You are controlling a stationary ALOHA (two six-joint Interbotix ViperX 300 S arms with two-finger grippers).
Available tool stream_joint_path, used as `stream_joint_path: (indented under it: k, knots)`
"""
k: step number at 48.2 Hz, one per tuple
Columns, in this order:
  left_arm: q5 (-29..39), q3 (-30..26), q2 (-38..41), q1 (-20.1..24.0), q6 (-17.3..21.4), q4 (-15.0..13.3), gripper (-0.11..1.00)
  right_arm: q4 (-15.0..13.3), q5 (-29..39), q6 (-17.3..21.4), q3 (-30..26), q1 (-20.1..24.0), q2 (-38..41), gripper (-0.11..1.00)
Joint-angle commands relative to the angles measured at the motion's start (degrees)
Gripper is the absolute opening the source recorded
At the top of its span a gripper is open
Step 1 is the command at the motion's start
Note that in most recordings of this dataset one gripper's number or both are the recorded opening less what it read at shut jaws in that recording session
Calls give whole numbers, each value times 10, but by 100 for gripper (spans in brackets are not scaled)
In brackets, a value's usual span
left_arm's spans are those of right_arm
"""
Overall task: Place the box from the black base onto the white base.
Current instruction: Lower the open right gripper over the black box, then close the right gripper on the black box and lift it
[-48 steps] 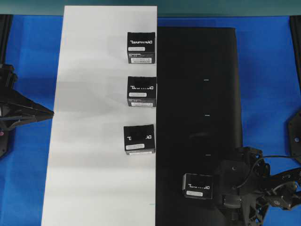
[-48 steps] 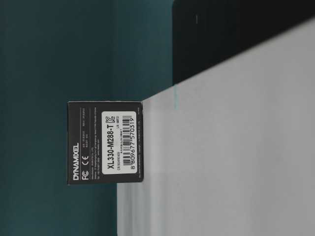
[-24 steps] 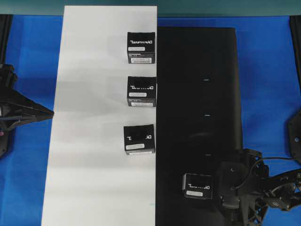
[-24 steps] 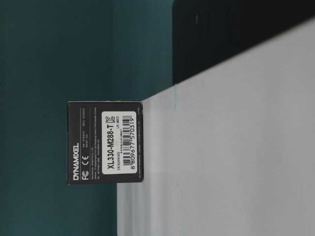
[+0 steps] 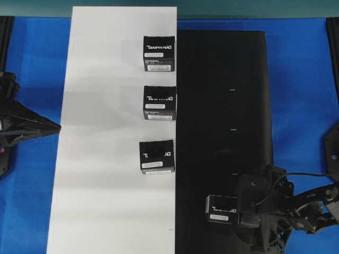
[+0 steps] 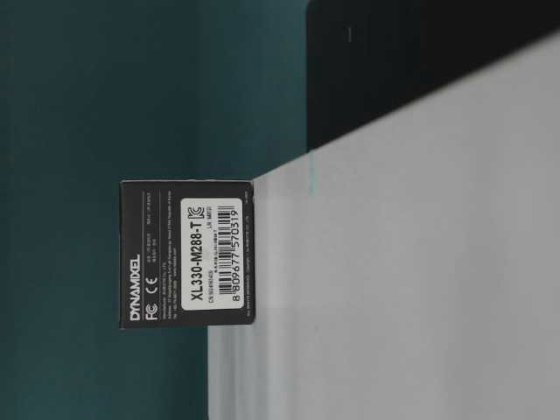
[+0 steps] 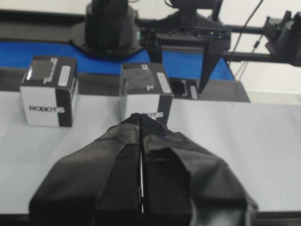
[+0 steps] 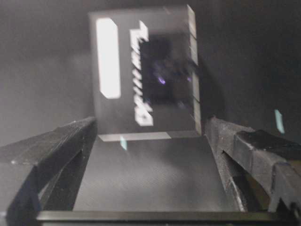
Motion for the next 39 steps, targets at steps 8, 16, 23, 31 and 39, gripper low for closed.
stream_joint_path:
  k: [8, 16, 23, 31, 39]
  knots:
    - [-3, -15, 5, 0, 0, 2, -5, -28, -7, -1, -18, -18, 33, 100]
    - [-4, -15, 4, 0, 0, 2, -5, -40, -16, -1, -25, -26, 41, 100]
    - [-2, -14, 5, 0, 0, 2, -5, -40, -16, -1, -27, -27, 45, 100]
    - [-1, -14, 5, -1, -1, 2, -5, -40, -18, -1, -30, -27, 53, 100]
    - [-1, -13, 5, 0, -1, 2, -5, -37, -17, 3, -33, -27, 54, 99]
